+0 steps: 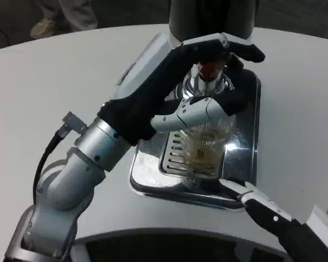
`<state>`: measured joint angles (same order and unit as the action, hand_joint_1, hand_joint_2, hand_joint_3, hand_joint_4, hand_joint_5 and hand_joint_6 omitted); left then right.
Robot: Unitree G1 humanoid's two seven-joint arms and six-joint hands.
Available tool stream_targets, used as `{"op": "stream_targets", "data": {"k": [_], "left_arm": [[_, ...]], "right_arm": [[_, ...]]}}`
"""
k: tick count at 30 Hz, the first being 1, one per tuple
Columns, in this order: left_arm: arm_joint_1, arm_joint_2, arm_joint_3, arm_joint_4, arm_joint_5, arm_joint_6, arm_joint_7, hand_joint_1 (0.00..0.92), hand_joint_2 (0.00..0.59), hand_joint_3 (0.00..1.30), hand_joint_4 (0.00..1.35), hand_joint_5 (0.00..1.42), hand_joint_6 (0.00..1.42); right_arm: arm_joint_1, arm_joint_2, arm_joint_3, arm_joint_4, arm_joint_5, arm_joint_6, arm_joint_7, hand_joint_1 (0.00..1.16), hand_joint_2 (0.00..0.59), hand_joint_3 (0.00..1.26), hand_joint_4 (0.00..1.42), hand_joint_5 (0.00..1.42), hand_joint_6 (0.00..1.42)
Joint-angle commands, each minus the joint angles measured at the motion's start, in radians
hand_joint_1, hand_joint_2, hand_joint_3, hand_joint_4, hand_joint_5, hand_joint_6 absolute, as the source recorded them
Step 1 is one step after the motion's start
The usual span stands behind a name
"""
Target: Grasp the cup under the faucet to collect the drink, then remove the cup.
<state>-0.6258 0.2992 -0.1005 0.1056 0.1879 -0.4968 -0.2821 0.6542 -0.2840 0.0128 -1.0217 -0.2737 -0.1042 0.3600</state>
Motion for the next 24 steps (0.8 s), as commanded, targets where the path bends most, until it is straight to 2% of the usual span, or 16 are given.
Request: {"op": "stream_targets", "data": {"k": [1, 13, 15, 24], "left_arm": [[0.032, 0.016, -0.012, -0.014, 0.015, -0.03, -0.004, 0.028, 0.1, 0.46, 0.35, 0.43, 0.32], [0.044, 0.03, -0.015, -0.02, 0.036, -0.047, 0.003, 0.027, 0.1, 0.46, 0.35, 0.42, 0.3], [0.044, 0.031, -0.015, -0.018, 0.036, -0.048, 0.004, 0.027, 0.1, 0.46, 0.35, 0.42, 0.3], [0.04, 0.039, -0.018, -0.01, 0.041, -0.056, 0.008, 0.027, 0.1, 0.46, 0.35, 0.42, 0.3]], "right_arm": [[0.01, 0.004, 0.01, 0.014, -0.001, 0.007, -0.012, 0.61, 0.479, 0.17, 0.12, 0.04, 0.03], [-0.004, 0.001, -0.009, 0.036, -0.007, 0.013, -0.017, 0.66, 0.453, 0.16, 0.11, 0.04, 0.03], [-0.006, 0.007, -0.007, 0.042, -0.012, 0.028, -0.021, 0.7, 0.416, 0.15, 0.09, 0.03, 0.03], [-0.045, 0.033, 0.002, 0.081, -0.087, 0.088, -0.061, 0.85, 0.319, 0.09, 0.06, 0.0, 0.05]]}}
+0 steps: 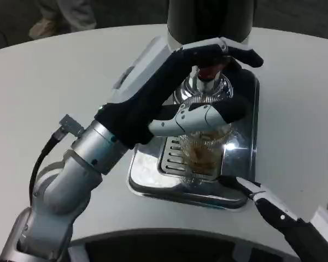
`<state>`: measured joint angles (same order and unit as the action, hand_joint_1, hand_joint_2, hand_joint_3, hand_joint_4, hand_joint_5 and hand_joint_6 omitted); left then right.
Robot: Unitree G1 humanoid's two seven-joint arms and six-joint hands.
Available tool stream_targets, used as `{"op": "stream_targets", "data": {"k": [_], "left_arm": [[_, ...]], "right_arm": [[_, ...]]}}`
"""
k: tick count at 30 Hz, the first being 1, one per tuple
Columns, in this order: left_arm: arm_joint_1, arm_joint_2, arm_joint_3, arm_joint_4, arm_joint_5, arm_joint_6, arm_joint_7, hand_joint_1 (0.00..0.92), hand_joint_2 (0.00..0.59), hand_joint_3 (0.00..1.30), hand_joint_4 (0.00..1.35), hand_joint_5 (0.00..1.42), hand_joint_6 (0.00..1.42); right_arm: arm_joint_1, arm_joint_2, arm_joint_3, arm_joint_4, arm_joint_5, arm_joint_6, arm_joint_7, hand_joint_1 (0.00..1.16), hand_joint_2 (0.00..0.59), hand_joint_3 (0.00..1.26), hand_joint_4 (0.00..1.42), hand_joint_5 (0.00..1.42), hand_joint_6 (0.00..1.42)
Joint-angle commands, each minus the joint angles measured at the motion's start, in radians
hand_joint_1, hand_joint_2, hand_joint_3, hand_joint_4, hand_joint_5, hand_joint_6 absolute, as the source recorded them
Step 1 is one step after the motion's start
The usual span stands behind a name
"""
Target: Grasp the cup under the faucet to collect the drink, then remove the cup.
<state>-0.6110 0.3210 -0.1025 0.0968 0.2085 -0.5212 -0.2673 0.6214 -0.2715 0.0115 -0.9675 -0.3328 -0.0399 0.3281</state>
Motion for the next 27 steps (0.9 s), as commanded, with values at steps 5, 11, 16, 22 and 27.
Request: {"op": "stream_targets", "data": {"k": [5, 11, 16, 22, 27], "left_arm": [[0.025, 0.023, -0.02, 0.008, 0.022, -0.039, -0.005, 0.027, 0.1, 0.46, 0.35, 0.42, 0.3], [0.021, 0.024, -0.022, 0.018, 0.021, -0.043, -0.001, 0.027, 0.1, 0.46, 0.35, 0.42, 0.3], [0.015, 0.024, -0.025, 0.026, 0.022, -0.047, 0.001, 0.027, 0.1, 0.46, 0.35, 0.42, 0.3], [0.011, 0.025, -0.029, 0.028, 0.027, -0.05, 0.002, 0.027, 0.1, 0.47, 0.35, 0.42, 0.3], [0.009, 0.028, -0.035, 0.026, 0.031, -0.049, 0.004, 0.027, 0.1, 0.47, 0.35, 0.42, 0.3]], "right_arm": [[-0.037, 0.061, 0.015, 0.075, -0.056, 0.019, -0.087, 0.91, 0.252, 0.07, 0.06, 0.03, 0.1], [-0.052, 0.124, 0.024, 0.128, -0.036, 0.0, -0.172, 0.94, 0.202, 0.07, 0.07, 0.05, 0.14], [-0.062, 0.176, 0.021, 0.186, 0.018, -0.027, -0.233, 0.94, 0.193, 0.06, 0.07, 0.05, 0.15], [-0.126, 0.22, 0.036, 0.292, 0.046, -0.104, -0.31, 0.96, 0.169, 0.05, 0.05, 0.05, 0.15], [-0.192, 0.248, 0.052, 0.43, 0.031, -0.201, -0.387, 0.96, 0.166, 0.05, 0.04, 0.04, 0.16]]}}
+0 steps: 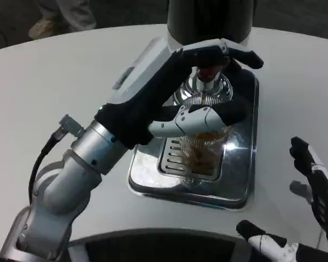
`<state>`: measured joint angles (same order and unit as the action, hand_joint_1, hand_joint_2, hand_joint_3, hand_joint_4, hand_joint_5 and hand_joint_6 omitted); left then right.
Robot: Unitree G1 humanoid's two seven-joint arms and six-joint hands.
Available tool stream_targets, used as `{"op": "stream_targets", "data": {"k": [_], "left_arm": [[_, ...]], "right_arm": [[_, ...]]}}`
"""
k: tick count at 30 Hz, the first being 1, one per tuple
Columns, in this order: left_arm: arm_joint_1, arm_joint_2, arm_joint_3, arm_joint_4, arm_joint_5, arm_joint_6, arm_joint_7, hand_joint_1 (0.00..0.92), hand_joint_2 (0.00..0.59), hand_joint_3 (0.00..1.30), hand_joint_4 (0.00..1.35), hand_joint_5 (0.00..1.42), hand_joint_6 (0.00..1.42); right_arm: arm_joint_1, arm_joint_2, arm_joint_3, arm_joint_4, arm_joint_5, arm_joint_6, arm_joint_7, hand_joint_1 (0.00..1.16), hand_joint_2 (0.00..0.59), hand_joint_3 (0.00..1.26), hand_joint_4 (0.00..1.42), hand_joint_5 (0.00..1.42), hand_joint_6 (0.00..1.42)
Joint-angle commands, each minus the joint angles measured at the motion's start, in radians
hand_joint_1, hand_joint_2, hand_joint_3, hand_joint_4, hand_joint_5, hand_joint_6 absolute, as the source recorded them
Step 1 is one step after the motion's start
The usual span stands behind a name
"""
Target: Grasp the cup under the faucet to collect the drink, then remove the cup.
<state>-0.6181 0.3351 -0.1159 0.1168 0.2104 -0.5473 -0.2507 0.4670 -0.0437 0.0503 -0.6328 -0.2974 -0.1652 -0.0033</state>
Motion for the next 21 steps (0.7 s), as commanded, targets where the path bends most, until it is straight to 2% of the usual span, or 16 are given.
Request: {"op": "stream_targets", "data": {"k": [1, 10, 21], "left_arm": [[0.016, 0.014, -0.023, 0.006, 0.029, -0.023, -0.013, 0.027, 0.1, 0.47, 0.35, 0.42, 0.3], [0.016, 0.02, -0.027, -0.005, 0.04, -0.018, -0.009, 0.019, 0.101, 0.47, 0.35, 0.42, 0.3], [0.019, 0.022, -0.027, -0.011, 0.044, -0.013, -0.004, 0.014, 0.102, 0.47, 0.35, 0.42, 0.29]], "right_arm": [[-0.053, 0.025, 0.016, 0.121, -0.009, -0.091, -0.071, 0.95, 0.165, 0.05, 0.04, 0.04, 0.15], [-0.207, 0.076, 0.062, 0.332, -0.066, -0.169, -0.187, 0.95, 0.164, 0.05, 0.04, 0.03, 0.15], [-0.411, 0.106, 0.089, 0.561, -0.101, -0.197, -0.293, 0.95, 0.164, 0.05, 0.04, 0.04, 0.15]]}}
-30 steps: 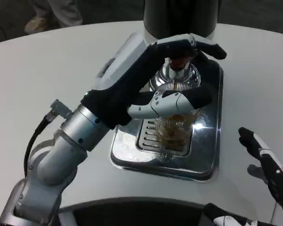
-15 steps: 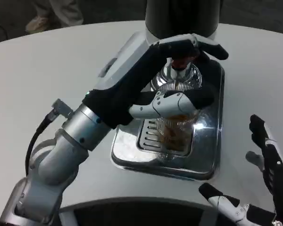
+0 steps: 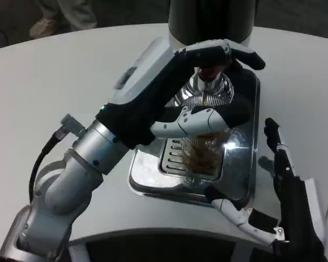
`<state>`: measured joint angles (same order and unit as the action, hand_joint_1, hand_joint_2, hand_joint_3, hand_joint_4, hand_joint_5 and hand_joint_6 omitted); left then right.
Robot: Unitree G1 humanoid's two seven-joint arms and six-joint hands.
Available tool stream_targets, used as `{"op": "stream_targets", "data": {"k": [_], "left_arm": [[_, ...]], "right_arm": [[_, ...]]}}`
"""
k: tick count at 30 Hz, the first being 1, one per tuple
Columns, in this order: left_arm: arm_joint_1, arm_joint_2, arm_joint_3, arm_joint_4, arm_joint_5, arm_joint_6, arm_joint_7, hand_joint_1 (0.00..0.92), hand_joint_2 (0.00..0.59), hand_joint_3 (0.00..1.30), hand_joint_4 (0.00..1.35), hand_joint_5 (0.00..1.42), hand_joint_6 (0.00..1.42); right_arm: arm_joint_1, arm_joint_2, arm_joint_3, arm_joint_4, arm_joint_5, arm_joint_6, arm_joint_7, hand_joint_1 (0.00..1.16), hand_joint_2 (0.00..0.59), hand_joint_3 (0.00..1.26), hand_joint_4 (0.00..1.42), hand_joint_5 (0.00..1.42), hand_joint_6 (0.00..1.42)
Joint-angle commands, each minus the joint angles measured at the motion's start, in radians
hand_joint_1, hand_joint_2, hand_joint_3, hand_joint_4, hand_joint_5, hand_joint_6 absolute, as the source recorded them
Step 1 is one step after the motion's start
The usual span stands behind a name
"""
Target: Grasp the cup under the faucet to collect the drink, then remove the cup.
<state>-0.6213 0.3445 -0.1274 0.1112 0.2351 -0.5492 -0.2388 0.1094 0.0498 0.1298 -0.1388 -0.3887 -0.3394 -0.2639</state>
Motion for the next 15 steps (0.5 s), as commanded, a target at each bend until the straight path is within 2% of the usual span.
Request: {"op": "stream_targets", "data": {"k": [1, 15], "left_arm": [[0.022, 0.013, -0.016, -0.006, 0.02, -0.01, -0.016, 0.014, 0.102, 0.47, 0.35, 0.42, 0.29], [0.018, 0.011, -0.017, -0.011, 0.026, -0.003, -0.011, 0.013, 0.102, 0.48, 0.35, 0.42, 0.29]], "right_arm": [[-0.07, 0.013, 0.01, 0.087, -0.009, -0.024, -0.038, 0.95, 0.164, 0.05, 0.04, 0.04, 0.15], [-0.217, 0.028, 0.015, 0.252, 0.0, -0.046, -0.107, 0.94, 0.154, 0.05, 0.04, 0.04, 0.16]]}}
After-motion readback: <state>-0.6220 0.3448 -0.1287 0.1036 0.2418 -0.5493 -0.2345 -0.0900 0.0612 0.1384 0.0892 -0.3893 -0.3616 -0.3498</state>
